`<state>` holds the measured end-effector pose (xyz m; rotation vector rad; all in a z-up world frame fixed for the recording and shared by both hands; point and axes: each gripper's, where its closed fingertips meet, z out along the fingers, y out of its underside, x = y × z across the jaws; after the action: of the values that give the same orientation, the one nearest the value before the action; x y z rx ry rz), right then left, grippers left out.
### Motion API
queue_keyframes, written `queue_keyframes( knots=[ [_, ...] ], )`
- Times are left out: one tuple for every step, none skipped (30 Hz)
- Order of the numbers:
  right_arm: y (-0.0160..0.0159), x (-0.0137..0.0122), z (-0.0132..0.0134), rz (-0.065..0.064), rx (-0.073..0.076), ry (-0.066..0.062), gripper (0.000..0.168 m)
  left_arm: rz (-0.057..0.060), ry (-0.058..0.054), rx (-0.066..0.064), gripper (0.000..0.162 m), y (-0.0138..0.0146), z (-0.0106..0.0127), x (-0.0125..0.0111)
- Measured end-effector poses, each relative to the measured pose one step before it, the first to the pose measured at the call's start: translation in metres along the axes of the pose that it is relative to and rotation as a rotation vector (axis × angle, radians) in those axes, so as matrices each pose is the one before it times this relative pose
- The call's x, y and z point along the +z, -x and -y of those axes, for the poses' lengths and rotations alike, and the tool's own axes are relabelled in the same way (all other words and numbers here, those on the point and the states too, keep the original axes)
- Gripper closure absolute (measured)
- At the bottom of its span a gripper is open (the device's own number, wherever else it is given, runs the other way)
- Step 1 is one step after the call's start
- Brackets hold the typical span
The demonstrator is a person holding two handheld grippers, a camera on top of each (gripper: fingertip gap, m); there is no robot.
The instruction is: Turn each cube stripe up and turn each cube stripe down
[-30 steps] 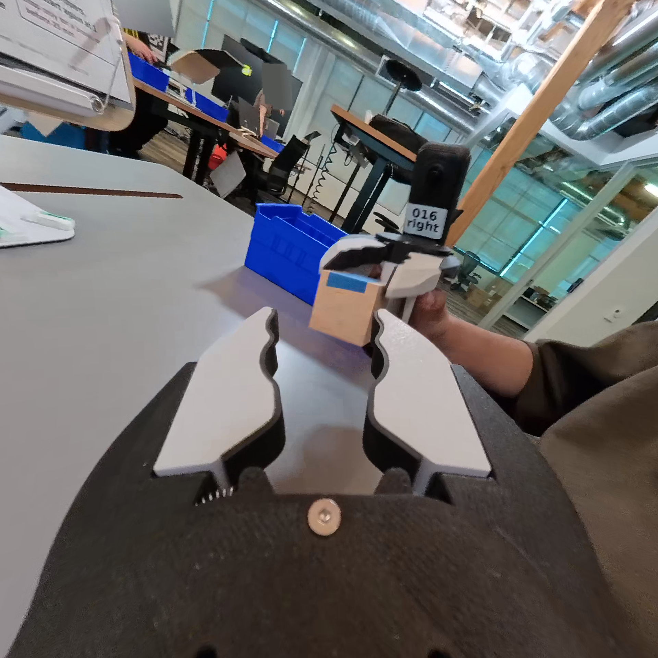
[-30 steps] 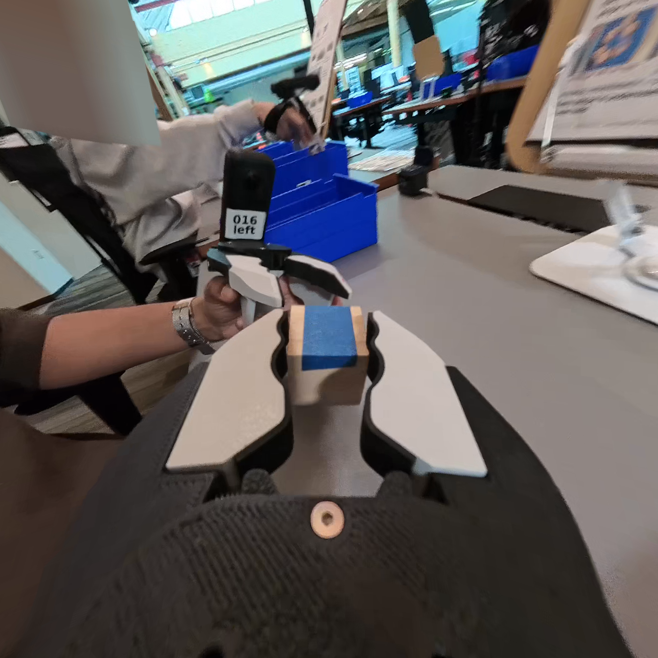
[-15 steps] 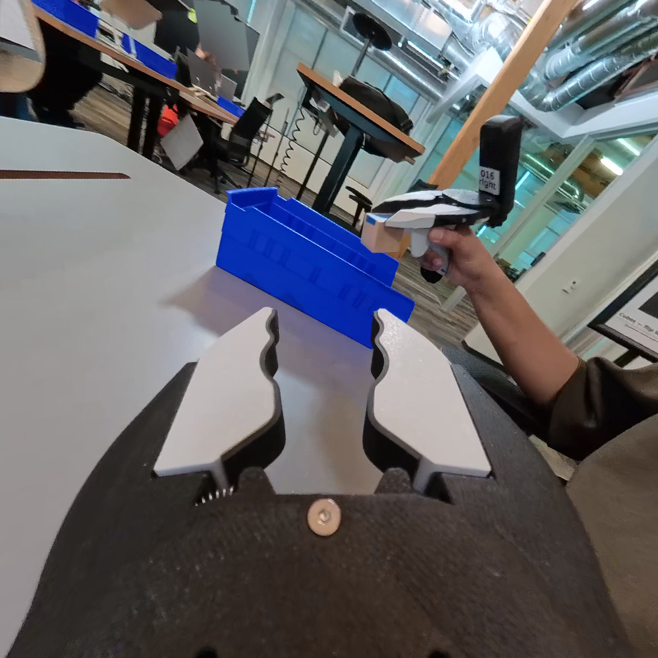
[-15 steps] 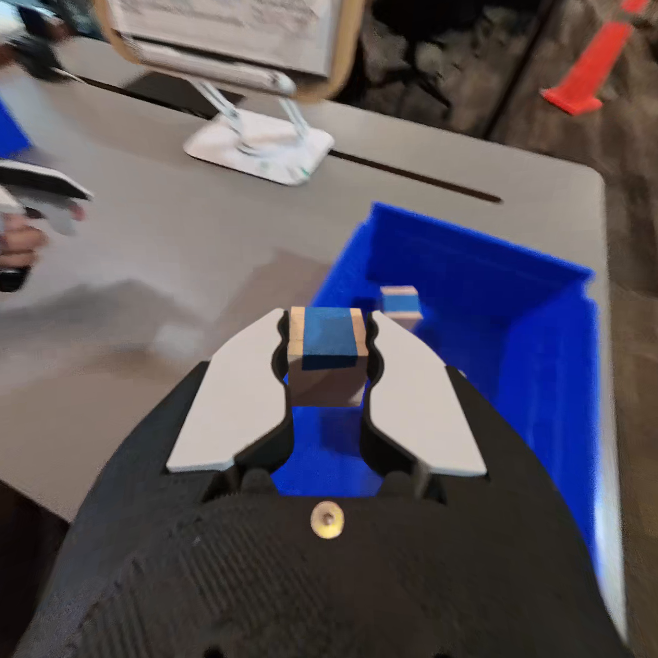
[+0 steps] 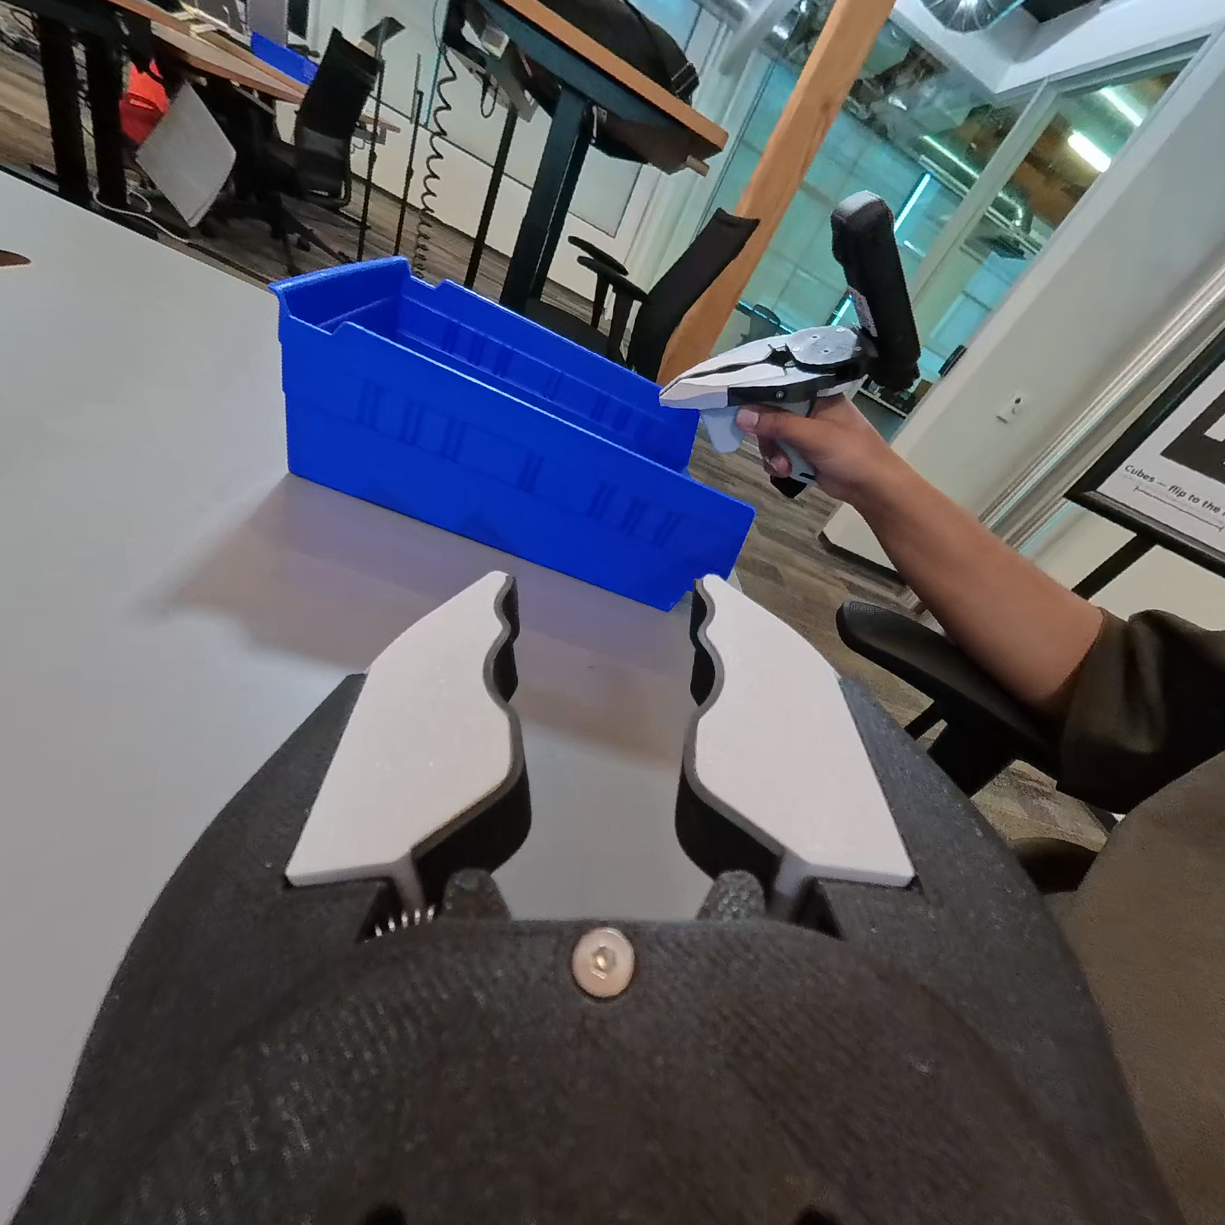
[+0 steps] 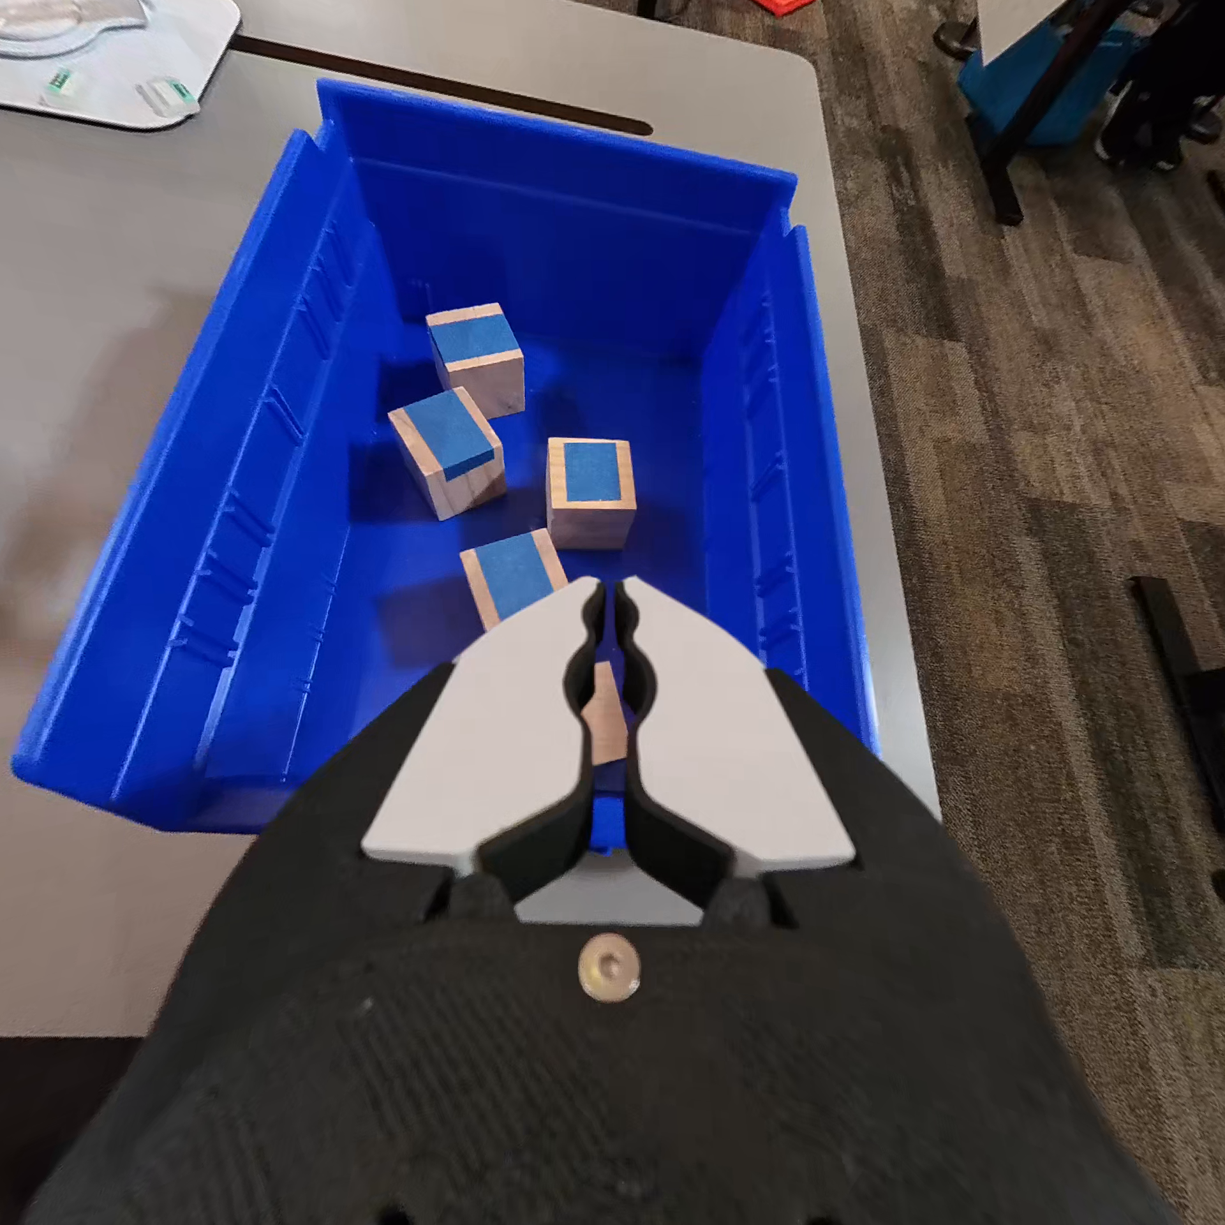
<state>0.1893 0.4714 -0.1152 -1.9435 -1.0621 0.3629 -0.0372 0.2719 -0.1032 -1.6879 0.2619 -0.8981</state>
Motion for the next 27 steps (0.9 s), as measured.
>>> queue_keyframes(
  knots=[
    [0.00101, -0.00025, 0.00066, 0.0078, 0.0029, 0.0001, 0.164, 0.0015, -0.0017, 0.0001, 0.113, -0.00015, 0.00022, -0.00068],
    [0.00164, -0.00004, 0.00001, 0.011, 0.0024, 0.0061, 0.161, 0.0043, -0.0029, 0.0012, 0.113, 0.00019, 0.00064, -0.00104],
    [0.00179, 0.0002, -0.00187, 0.0124, 0.0011, 0.0186, 0.158, 0.0051, -0.0047, 0.0015, 0.113, 0.00049, 0.00104, -0.00126],
    [0.00137, 0.0007, -0.00427, 0.0122, 0.0011, 0.0363, 0.151, 0.0052, -0.0059, 0.0002, 0.113, 0.00071, 0.00111, -0.00136],
    [0.00064, 0.00148, -0.00665, 0.0097, 0.0033, 0.0522, 0.142, 0.0047, -0.0065, -0.0026, 0.113, 0.00098, 0.00111, -0.00142],
    [0.00019, 0.00235, -0.00868, 0.0098, 0.003, 0.0639, 0.132, 0.0035, -0.0063, -0.006, 0.113, 0.00101, 0.00085, -0.00139],
    [0.00019, 0.00309, -0.0093, 0.0091, 0.0017, 0.0635, 0.125, 0.0018, -0.0051, -0.0089, 0.113, 0.001, 0.00048, -0.00115],
    [0.00055, 0.00368, -0.00893, 0.0109, -0.0006, 0.0554, 0.121, 0.0008, -0.0043, -0.01, 0.113, 0.00089, 0.00033, -0.00113],
    [0.00073, 0.00411, -0.00759, 0.0103, 0.0002, 0.0446, 0.119, 0.0005, -0.0052, -0.0095, 0.113, 0.00054, 0.00052, -0.00095],
    [0.00053, 0.0044, -0.00644, 0.0086, 0.0006, 0.0364, 0.117, -0.001, -0.0066, -0.0075, 0.113, 0.00002, 0.00071, -0.00089],
    [0.00052, 0.00425, -0.00553, 0.0082, -0.0005, 0.0332, 0.116, -0.0001, -0.0052, -0.0057, 0.113, 0.0001, 0.00047, -0.00058],
    [0.0006, 0.00395, -0.00468, 0.0089, -0.0011, 0.0318, 0.113, 0.0029, -0.0019, -0.0031, 0.113, 0.0004, -0.00009, -0.00056],
    [0.00063, 0.00348, -0.00391, 0.0096, -0.0024, 0.0302, 0.11, 0.0068, 0.0016, -0.0001, 0.113, 0.00099, -0.00082, -0.00047],
    [0.00059, 0.00286, -0.00279, 0.0083, -0.0045, 0.0263, 0.108, 0.0077, 0.0038, 0.0023, 0.113, 0.00085, -0.00134, -0.00061],
    [0.00021, 0.00249, -0.00149, 0.006, -0.0058, 0.0198, 0.106, 0.0065, 0.0058, 0.0033, 0.113, 0.00046, -0.00166, -0.00065],
    [-0.00005, 0.00222, -0.00022, 0.0042, -0.0061, 0.0136, 0.105, 0.0046, 0.008, 0.0046, 0.113, -0.00007, -0.0018, -0.00098],
    [-0.00005, 0.00214, 0.00014, 0.004, -0.0043, 0.0122, 0.104, 0.0041, 0.0068, 0.0064, 0.113, -0.00059, -0.00151, -0.00131],
    [0.00031, 0.00248, -0.00018, 0.0052, -0.002, 0.014, 0.104, 0.0062, 0.0026, 0.0072, 0.113, -0.0004, -0.00085, -0.00161],
    [0.00086, 0.00261, -0.00041, 0.0078, -0.0016, 0.0162, 0.105, 0.0075, -0.0007, 0.0058, 0.113, -0.00031, -0.00032, -0.00195],
    [0.00096, 0.00125, 0.00101, 0.0091, 0.0024, 0.0088, 0.104, 0.0061, -0.0028, 0.0023, 0.113, -0.00035, -0.0001, -0.00204],
    [0.00037, 0.00027, 0.00089, 0.0029, -0.0012, 0.0068, 0.107, 0.0035, -0.0039, -0.0008, 0.113, -0.00038, 0.00018, -0.00212],
    [0.00044, 0.00028, 0.00061, 0.003, -0.0038, 0.006, 0.11, 0.0025, -0.0038, -0.0014, 0.113, -0.00043, 0.00024, -0.00211],
    [0.00044, 0.0002, 0.00064, 0.0028, -0.0037, 0.0051, 0.113, 0.0042, -0.0039, -0.0006, 0.113, -0.00009, 0.00016, -0.0021],
    [0.0001, 0.00005, 0.00115, 0.0017, -0.002, 0.001, 0.117, 0.0056, -0.0035, 0.0003, 0.113, 0.00015, 0.00025, -0.00192],
    [-0.00032, 0.00013, 0.00129, 0.0, 0.0003, -0.0002, 0.121, 0.0055, -0.0042, 0.0001, 0.113, 0.00024, 0.0004, -0.00171],
    [-0.0003, 0.00025, 0.00086, 0.0012, -0.0008, 0.0017, 0.122, 0.0042, -0.0041, -0.0007, 0.113, 0.00015, 0.00049, -0.00134],
    [-0.00006, 0.00027, 0.00046, 0.002, -0.0032, 0.0038, 0.122, 0.0025, -0.0023, -0.0012, 0.113, -0.00001, 0.0001, -0.0011]
  ],
)
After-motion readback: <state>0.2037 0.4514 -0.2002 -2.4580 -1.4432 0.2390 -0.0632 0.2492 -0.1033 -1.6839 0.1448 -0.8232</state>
